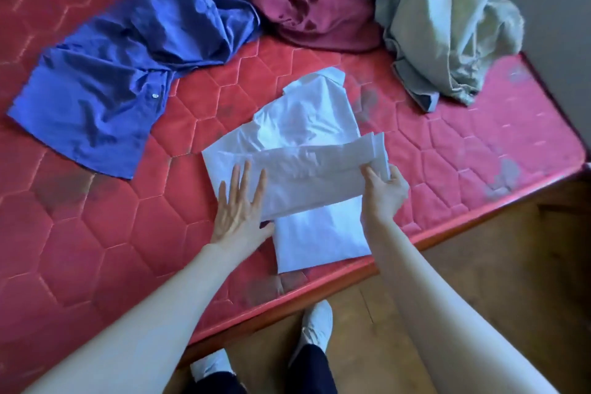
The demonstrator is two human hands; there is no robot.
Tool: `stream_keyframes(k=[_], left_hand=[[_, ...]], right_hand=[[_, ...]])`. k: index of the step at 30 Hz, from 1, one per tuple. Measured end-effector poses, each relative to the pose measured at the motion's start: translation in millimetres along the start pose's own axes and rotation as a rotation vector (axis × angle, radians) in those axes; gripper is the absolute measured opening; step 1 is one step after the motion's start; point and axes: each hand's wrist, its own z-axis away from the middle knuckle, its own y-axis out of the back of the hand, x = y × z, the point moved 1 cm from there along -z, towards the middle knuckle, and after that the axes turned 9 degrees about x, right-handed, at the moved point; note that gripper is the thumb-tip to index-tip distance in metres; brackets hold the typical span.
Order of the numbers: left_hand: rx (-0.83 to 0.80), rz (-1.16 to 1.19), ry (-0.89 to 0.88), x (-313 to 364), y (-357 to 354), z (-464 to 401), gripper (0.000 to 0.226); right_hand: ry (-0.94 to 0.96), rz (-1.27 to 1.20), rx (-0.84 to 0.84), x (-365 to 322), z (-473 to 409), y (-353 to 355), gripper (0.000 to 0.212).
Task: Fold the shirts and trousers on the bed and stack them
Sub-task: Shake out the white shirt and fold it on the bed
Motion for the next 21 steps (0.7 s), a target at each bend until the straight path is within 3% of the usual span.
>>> stream_keyframes(k=[4,12,21], left_hand=[[0.001,-0.044,-0.037,33,-19,-15,0.109],[0.010,-0.104,-0.058,82,-38,-68,0.070],[-0.126,-0.266,-0.089,94,-64,-96,0.064]], right_hand=[[-0.039,-0.001,0.060,28,-57,36,0.020],[-0.036,-0.018,0.127,36,-152,71,0.013],[0.058,0.091,0.153,35,-200,65,0.011]])
